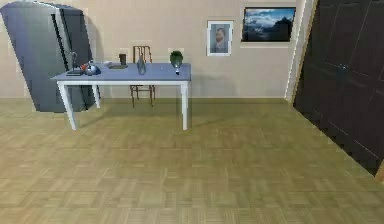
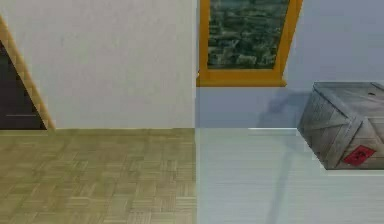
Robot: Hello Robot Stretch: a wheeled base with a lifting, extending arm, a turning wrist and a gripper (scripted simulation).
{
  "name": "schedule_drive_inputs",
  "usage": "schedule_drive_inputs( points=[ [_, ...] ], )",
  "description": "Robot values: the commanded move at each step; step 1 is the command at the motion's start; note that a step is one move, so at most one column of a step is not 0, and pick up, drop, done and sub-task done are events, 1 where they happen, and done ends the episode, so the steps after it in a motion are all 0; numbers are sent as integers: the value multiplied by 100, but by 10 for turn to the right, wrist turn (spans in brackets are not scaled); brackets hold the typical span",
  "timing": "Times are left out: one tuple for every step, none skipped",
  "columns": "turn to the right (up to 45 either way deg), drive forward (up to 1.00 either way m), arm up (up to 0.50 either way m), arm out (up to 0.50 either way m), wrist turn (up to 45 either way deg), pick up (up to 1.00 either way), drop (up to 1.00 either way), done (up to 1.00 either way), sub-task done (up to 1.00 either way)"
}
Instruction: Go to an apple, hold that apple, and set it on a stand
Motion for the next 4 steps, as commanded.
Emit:
schedule_drive_inputs(
  points=[
    [-450, 0, 0, 0, 0, 0, 0, 0, 0],
    [-120, 0, 0, 0, 0, 0, 0, 0, 0],
    [0, 100, 0, 0, 0, 0, 0, 0, 0],
    [0, 100, 0, 0, 0, 0, 0, 0, 0]
  ],
)
